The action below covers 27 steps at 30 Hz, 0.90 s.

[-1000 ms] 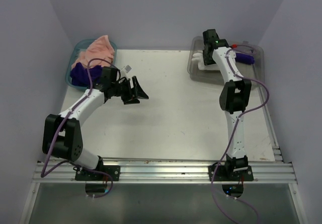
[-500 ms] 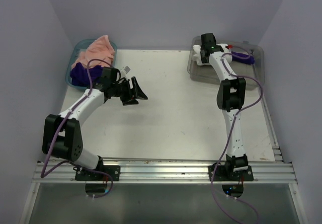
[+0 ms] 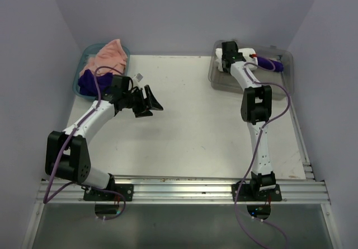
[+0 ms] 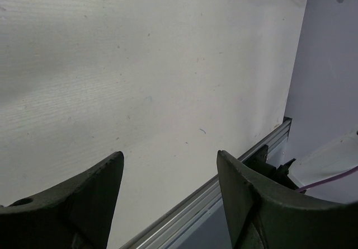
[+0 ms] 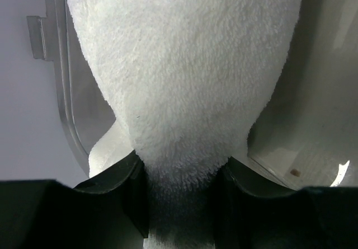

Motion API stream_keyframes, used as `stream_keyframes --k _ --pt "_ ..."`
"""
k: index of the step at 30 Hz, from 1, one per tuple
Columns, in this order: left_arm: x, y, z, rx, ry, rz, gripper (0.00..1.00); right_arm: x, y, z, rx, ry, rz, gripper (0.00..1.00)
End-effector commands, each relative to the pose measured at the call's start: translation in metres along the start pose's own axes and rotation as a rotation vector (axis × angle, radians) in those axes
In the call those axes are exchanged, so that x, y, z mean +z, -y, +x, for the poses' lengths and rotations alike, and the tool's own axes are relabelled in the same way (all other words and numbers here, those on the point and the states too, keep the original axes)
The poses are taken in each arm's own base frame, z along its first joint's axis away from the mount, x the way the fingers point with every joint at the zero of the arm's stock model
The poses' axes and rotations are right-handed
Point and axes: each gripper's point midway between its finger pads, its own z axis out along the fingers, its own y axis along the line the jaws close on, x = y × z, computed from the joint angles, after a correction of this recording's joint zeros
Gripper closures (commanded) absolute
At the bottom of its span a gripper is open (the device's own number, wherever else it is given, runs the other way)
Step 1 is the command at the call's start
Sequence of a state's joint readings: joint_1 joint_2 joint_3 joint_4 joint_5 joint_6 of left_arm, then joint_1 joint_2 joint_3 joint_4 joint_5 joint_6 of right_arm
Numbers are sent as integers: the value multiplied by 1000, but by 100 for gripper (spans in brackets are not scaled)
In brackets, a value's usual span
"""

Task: Roll the towels
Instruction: Place the rolled towel into the container

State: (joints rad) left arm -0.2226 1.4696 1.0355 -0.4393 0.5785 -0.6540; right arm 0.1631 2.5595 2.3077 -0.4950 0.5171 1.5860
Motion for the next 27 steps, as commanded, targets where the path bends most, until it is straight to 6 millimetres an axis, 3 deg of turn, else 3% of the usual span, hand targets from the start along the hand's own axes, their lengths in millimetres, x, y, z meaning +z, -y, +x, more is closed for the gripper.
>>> stream_keyframes --k 1,6,27 --pt "-8 5 -2 0 27 2 28 -38 -50 -44 119 107 -102 100" --pt "-4 3 0 -6 15 6 29 -46 -35 -59 104 176 -55 100" --pt "-4 8 3 -3 15 4 28 -19 -36 -36 107 224 -91 100"
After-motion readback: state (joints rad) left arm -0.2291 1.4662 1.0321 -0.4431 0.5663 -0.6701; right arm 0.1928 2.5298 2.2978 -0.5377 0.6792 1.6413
